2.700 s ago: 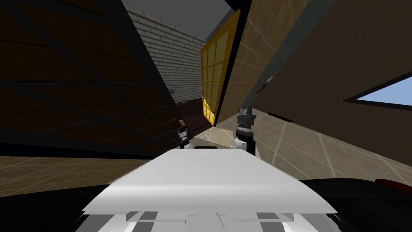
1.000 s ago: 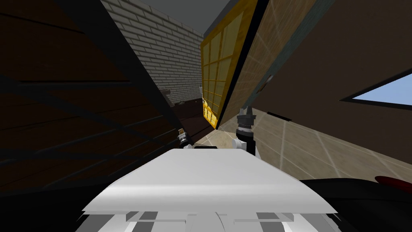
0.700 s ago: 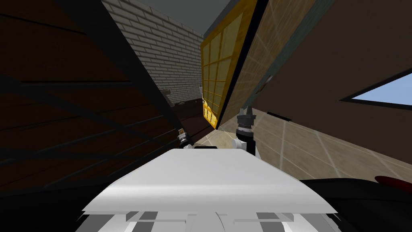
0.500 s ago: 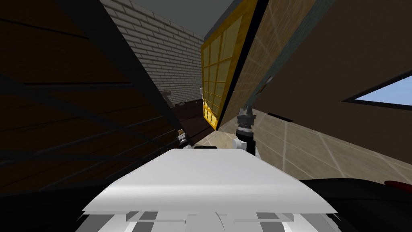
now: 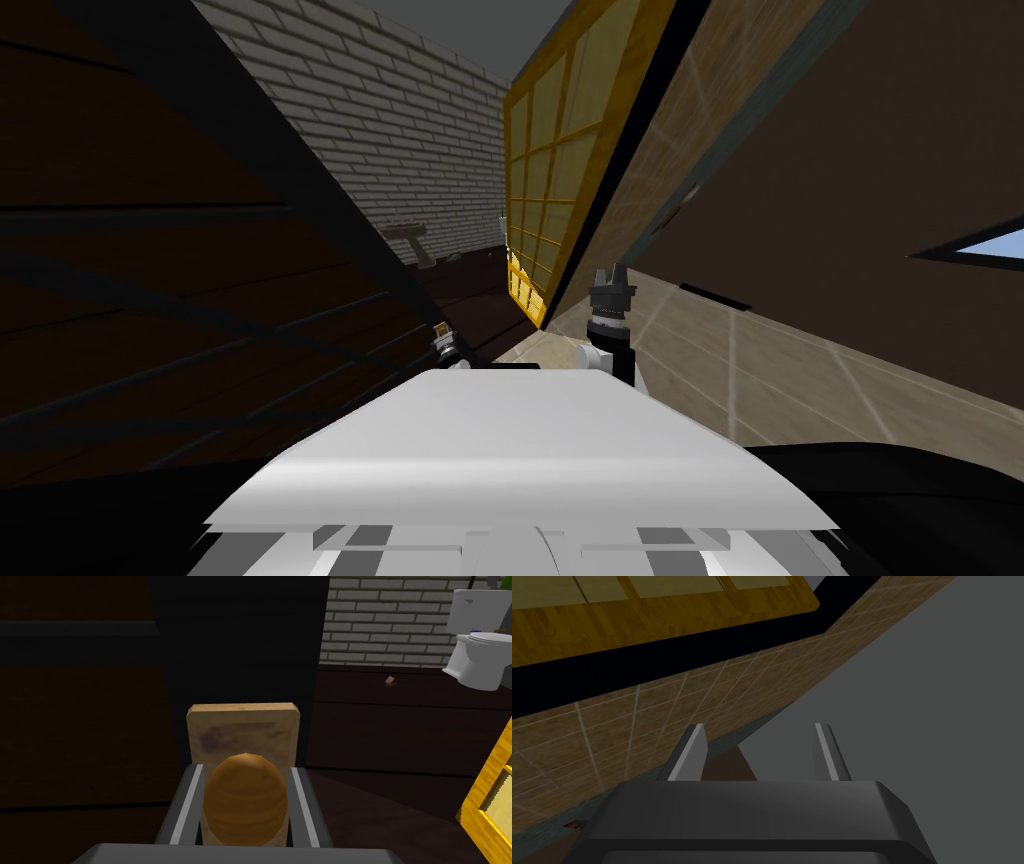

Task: Push the door open

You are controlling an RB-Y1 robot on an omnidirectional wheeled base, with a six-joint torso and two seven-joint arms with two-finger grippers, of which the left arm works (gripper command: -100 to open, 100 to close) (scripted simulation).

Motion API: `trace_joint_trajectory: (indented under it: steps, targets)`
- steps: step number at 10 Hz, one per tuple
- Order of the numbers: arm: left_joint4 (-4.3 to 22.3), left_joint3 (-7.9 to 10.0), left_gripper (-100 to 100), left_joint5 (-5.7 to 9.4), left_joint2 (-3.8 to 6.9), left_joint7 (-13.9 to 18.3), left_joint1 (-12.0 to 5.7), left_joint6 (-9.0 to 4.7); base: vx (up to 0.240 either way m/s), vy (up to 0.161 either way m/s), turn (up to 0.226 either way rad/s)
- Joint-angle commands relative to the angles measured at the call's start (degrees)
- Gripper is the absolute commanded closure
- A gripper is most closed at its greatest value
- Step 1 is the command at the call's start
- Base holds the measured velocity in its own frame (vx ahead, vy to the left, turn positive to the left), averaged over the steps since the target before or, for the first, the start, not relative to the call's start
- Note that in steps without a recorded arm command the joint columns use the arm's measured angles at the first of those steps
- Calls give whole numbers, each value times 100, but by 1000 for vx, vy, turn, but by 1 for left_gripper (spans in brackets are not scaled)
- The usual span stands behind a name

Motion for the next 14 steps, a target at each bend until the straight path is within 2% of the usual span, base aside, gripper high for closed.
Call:
trace_joint_trajectory:
  steps: [1,7,9,10,11,14]
  targets:
    - [45,106,100,89,86,33,12,-4,195,23,50]
    - [130,454,100,424,371,191,89,27,197,29,62]
    - [130,454,100,424,371,191,89,27,111,23,34]
    - [158,573,100,537,458,245,115,37,159,4,8]
    - [158,573,100,537,458,245,115,37,152,0,82]
    - [205,766,100,723,593,332,158,54,198,28,80]
